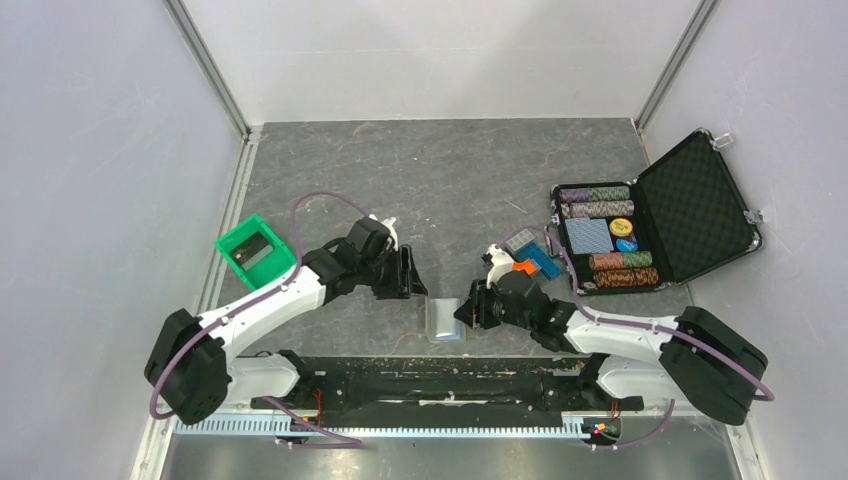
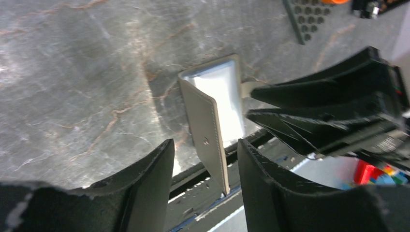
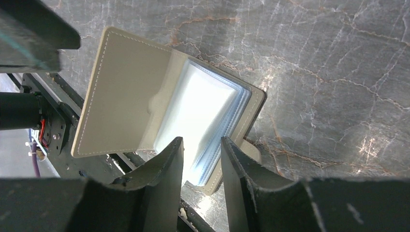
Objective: Take the credit cards out of the card holder
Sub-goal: Open the card holder at the corner of the board.
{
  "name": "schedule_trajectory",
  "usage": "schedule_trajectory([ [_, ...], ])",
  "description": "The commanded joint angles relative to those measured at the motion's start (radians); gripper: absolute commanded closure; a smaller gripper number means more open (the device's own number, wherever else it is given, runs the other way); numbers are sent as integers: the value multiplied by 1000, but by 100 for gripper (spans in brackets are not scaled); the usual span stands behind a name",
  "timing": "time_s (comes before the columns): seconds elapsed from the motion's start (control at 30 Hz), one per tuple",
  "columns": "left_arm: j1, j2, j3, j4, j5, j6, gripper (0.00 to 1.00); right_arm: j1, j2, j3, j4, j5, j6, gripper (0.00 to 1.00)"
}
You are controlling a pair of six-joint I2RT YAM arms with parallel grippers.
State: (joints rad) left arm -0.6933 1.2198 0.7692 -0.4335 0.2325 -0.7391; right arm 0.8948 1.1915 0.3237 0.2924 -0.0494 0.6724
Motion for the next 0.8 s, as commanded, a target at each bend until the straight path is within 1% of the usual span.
schedule_trajectory([
  [0.0,-18,-25,16,85,157,-32,44,0,12,-18,60,-2,10,65],
  [0.07,-36,-35,20,118,171,-52,45,-1,21,-31,84,-19,21,66],
  [0.13,-43,-31,13,175,222,-90,45,-1,36,-38,109,-40,30,67],
  [0.23,-56,-15,-21,353,322,-197,48,0,47,-48,132,-54,39,68],
  [0.3,-79,2,-14,415,335,-226,49,0,44,-48,140,-54,46,68],
  [0.4,-87,9,19,369,283,-198,49,0,33,-29,157,-67,54,69],
  [0.67,-86,-54,88,65,5,-102,45,34,101,42,179,-98,68,71],
  [0.77,-86,-80,87,21,-46,-100,45,45,116,61,182,-87,72,71],
])
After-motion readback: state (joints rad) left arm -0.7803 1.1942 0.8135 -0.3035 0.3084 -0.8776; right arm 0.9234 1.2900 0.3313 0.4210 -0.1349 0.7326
